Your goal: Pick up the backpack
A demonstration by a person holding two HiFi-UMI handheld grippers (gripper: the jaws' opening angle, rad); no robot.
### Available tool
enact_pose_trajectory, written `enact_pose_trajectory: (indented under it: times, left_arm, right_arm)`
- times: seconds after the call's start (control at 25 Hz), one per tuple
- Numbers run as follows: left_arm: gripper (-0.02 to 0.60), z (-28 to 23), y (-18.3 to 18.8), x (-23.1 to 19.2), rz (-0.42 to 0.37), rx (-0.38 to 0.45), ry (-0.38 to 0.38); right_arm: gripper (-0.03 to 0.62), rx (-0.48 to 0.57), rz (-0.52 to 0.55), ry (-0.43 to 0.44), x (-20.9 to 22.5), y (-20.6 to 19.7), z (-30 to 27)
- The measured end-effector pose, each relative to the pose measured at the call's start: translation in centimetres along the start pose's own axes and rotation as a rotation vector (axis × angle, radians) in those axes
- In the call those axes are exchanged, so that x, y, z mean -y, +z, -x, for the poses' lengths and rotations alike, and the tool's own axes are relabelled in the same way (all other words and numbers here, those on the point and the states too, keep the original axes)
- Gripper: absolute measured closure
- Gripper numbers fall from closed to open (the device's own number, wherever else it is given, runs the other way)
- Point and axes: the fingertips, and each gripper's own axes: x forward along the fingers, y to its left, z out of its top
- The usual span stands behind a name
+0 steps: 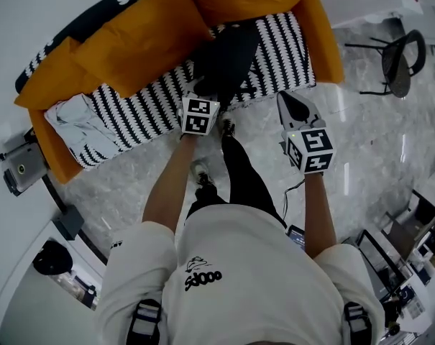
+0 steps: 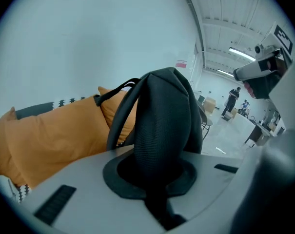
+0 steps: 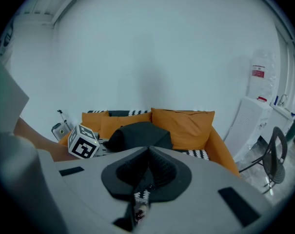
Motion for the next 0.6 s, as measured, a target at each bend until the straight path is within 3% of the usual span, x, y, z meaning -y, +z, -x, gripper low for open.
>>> enact_pose_trajectory:
  times: [0.32,0.6]
  left_arm:
    - [0.541,5.8,0.5,-0.7,0.011,0.029,0.093]
    - [0.542,13.3,1.5,-1.5,-0.008,0.09,0.129]
  right_arm:
    - [0.56,0.041,-0.005,-0.01,-0.8,-0.4,3.8]
    - [0.56,0.108,0.018,0.002,-4.2,0.5,7.2]
